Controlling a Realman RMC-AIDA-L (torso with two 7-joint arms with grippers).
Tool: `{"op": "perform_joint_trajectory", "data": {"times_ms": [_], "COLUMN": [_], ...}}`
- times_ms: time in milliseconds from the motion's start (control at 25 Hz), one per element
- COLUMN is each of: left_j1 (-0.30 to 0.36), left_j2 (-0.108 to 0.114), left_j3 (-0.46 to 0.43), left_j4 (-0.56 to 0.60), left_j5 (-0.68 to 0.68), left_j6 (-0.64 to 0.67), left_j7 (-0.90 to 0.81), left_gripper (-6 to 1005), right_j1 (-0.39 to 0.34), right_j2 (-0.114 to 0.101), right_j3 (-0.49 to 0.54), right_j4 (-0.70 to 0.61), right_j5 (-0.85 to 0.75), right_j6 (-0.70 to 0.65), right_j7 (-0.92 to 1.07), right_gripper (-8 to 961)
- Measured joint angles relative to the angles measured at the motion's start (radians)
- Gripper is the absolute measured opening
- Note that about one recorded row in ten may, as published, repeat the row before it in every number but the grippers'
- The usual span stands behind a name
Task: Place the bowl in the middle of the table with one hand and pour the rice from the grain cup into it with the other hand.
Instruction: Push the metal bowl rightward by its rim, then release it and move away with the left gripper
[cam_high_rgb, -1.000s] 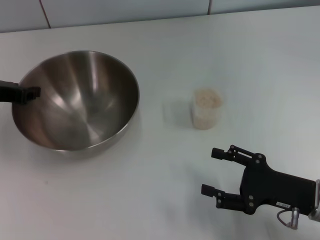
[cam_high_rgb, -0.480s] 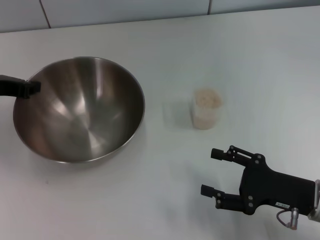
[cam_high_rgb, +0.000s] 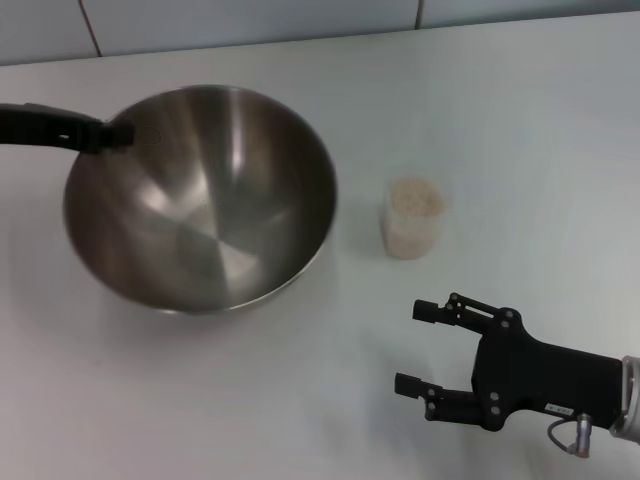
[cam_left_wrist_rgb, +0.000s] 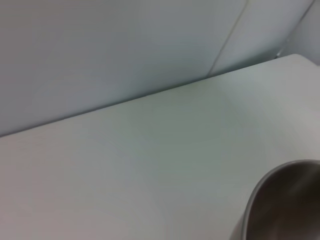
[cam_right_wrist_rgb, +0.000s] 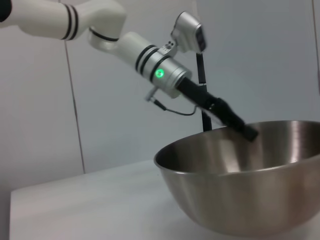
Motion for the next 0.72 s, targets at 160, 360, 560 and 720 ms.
{"op": "perform_joint_trajectory", "data": {"times_ms": [160, 360, 560, 720], "left_j1": [-0.040, -0.053, -0.059, -0.055], "left_j2": [-0.012, -0.040, -0.046, -0.047], "left_j3": [0.011, 0.079, 0.087, 0.085], "left_j4": [-0.027, -0.037, -0.073, -0.083], "left_j5": [0.009, 0.042, 0.060, 0.060], "left_j6": [-0.018, -0.079, -0.117, -0.134], "left_j7": [0.015, 0.009, 0.011, 0.016], "left_gripper": [44, 55, 66, 74], "right_j1": [0.002, 0.002, 0.005, 0.008], "right_j2": [0.000, 0.000, 0.000, 0.000], "right_j3": [0.000, 0.000, 0.000, 0.000], "right_j4": [-0.001, 0.000, 0.000, 0.001], "right_j5": [0.000, 0.000, 0.000, 0.000], "right_j6": [0.000, 0.000, 0.000, 0.000], "right_j7": [0.002, 0.003, 0.003, 0.004], "right_gripper": [812, 812, 812, 812]}}
